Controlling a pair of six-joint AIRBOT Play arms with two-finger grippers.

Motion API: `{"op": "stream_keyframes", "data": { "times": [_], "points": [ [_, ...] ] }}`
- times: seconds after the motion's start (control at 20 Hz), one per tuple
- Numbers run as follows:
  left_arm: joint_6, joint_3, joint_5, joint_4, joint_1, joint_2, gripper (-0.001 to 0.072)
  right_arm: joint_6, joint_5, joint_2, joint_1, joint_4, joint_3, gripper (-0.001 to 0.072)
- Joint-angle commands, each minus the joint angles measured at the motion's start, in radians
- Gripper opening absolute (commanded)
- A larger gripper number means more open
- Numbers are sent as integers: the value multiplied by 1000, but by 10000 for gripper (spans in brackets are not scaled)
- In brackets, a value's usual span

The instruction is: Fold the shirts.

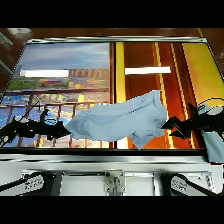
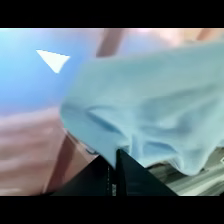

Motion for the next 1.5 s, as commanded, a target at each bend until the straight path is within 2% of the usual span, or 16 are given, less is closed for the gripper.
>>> {"op": "stream_keyframes", "data": {
  "times": [0.0, 0.1, 0.15, 0.45, 0.5, 0.6, 0.85, 1.0, 1.1, 1.2, 1.35, 1.45],
  "points": [
    [20, 1, -42, -6, -2, 87, 41, -40, -64, -71, 2, 71, -41, 677],
    [17, 1, -56, -12, -2, 121, 41, -23, -119, -78, 8, 74, -41, 666],
    [18, 1, -62, -17, -2, 129, 41, -20, -140, -79, 19, 73, -43, 611],
    [18, 13, -74, -55, -2, 130, 41, 80, -232, -79, 133, -24, -45, 610],
    [17, 21, -73, -55, -2, 130, 41, 80, -229, -79, 138, -25, -45, 497],
    [8, 41, -74, -55, -2, 130, 41, 78, -202, -77, 138, -15, -44, 57],
    [-8, 152, -107, -55, -2, 135, 39, -24, -140, 30, 137, -10, 39, 58],
    [-5, 325, -155, -55, -3, 201, 39, -140, -139, 179, 137, 62, 195, 57],
    [-5, 490, -150, -54, -2, 283, 39, -150, -175, 281, 137, 92, 337, 58],
    [-3, 686, -102, -55, -2, 369, 40, -148, -204, 375, 137, 104, 505, 58],
    [5, 963, 76, -54, -2, 479, 40, -148, -307, 493, 137, 98, 755, 58],
    [2, 1094, 147, -54, -2, 528, 40, -136, -371, 549, 137, 74, 881, 57]
  ]
}}
